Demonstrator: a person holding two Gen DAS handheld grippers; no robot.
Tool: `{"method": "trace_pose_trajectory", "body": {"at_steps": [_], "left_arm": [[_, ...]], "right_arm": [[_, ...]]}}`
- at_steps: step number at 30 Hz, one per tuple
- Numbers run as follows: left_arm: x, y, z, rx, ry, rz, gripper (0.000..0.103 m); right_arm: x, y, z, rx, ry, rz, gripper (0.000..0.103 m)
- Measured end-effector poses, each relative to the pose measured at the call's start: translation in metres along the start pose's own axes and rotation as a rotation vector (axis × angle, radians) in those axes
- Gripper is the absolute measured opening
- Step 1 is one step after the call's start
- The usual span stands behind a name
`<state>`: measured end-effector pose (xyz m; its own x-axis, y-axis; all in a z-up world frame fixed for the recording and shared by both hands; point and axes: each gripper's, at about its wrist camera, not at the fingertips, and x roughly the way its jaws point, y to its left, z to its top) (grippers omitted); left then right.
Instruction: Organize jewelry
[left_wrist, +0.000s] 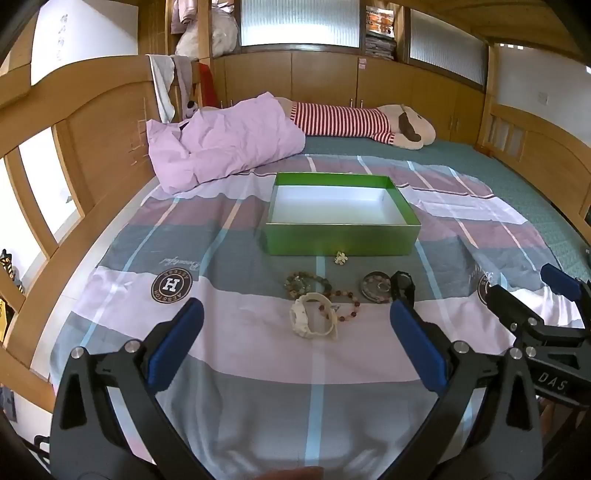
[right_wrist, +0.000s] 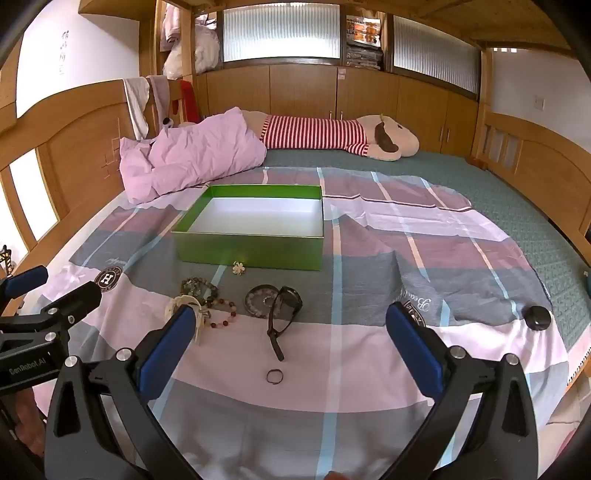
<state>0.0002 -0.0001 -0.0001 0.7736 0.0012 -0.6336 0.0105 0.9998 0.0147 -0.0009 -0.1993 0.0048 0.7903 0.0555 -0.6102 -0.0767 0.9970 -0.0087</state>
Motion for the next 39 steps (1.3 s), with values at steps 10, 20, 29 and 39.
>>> {"method": "trace_pose_trajectory", "body": {"at_steps": [10, 20, 29, 39], "left_arm": [[-0.001, 0.004, 0.0, -0.006, -0.004, -0.003, 0.1], [0.0, 0.004, 0.0, -0.004, 0.0, -0.002, 0.1], [0.003, 0.008, -0.005, -0.003, 0.003, -0.002, 0.1], [0.003, 0.009, -0.006, -0.001, 0.005, -0.001, 0.1]], "right_arm": [[0.0, -0.002, 0.001, 0.008, -0.016, 0.004, 0.101], [-0.001, -0.002, 0.001, 0.009, -0.014, 0.004, 0.101], [0.0, -0.001, 0.001, 0.009, -0.017, 0.001, 0.101], [-0.001, -0.001, 0.001, 0.007, -0.019, 0.0, 0.101]]}}
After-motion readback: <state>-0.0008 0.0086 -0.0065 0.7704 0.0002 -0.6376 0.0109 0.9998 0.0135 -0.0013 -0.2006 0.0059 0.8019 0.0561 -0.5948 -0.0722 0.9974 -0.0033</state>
